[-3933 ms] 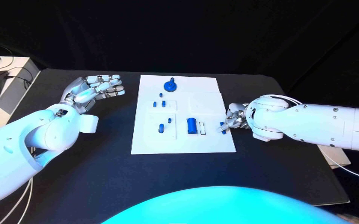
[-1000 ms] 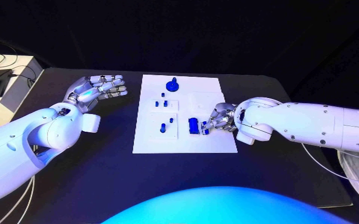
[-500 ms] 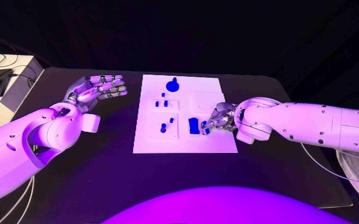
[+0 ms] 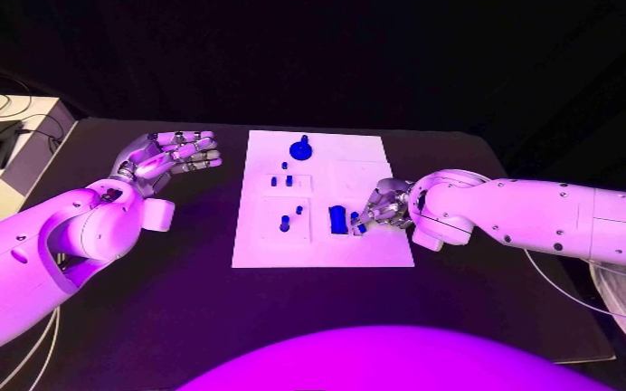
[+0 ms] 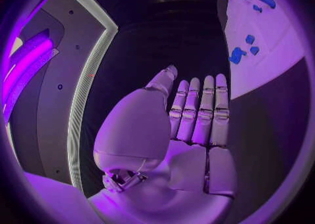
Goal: Assemble the parts on the task board
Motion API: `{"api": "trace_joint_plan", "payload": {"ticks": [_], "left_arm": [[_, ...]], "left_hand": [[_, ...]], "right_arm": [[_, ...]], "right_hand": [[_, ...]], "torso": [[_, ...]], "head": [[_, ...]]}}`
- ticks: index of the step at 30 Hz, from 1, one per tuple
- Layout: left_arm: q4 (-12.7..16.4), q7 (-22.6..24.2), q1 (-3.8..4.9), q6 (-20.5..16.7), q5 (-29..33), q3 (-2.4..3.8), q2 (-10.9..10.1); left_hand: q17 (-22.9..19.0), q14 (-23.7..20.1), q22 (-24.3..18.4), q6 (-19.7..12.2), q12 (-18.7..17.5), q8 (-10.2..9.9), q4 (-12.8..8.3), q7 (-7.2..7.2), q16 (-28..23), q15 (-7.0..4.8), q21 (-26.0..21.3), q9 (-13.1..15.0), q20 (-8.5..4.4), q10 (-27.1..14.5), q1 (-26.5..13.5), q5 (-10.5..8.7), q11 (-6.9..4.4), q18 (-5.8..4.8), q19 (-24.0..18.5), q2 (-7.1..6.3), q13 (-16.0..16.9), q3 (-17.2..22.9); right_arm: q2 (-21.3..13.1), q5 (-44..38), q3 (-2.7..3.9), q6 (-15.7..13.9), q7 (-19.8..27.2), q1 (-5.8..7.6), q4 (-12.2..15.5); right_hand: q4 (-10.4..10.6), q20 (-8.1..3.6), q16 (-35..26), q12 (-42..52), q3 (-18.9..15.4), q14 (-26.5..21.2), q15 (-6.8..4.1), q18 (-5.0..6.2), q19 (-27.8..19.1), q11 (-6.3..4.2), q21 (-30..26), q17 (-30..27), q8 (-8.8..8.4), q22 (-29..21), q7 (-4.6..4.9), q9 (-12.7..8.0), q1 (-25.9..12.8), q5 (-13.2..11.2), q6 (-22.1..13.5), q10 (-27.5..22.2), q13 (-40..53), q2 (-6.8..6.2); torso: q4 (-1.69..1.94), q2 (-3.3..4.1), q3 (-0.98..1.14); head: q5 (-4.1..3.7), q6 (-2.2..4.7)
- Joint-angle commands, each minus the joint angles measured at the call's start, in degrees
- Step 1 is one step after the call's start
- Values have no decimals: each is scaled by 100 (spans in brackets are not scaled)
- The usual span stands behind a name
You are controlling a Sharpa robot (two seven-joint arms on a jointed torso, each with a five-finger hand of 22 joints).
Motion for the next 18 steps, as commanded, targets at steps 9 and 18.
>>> {"api": "trace_joint_plan", "payload": {"ticks": [9,18], "left_arm": [[21,29,-4,89,20,4,-7],[23,29,-4,89,20,4,-12]], "left_hand": [[-2,-3,-8,2,-9,-2,26,37,13,7,12,-7,23,-8,40,18,14,-62,24,15,-7,-10],[-2,-3,-8,2,-9,-2,26,37,13,7,12,-7,23,-8,40,18,14,-62,24,15,-7,-10]], "right_arm": [[-12,-48,-6,26,40,-25,72],[-21,-48,-6,-13,31,-28,64]], "right_hand": [[107,20,-25,32,-261,7,30,-43,447,16,-11,0,-23,999,28,-11,20,-20,27,-14,-12,-12],[194,20,-14,46,-319,9,29,-46,450,17,13,10,-15,1005,28,-7,-61,-27,37,-5,-5,3]], "torso": [[2,0,-5],[3,1,-3]], "head": [[-2,0],[-10,0]]}}
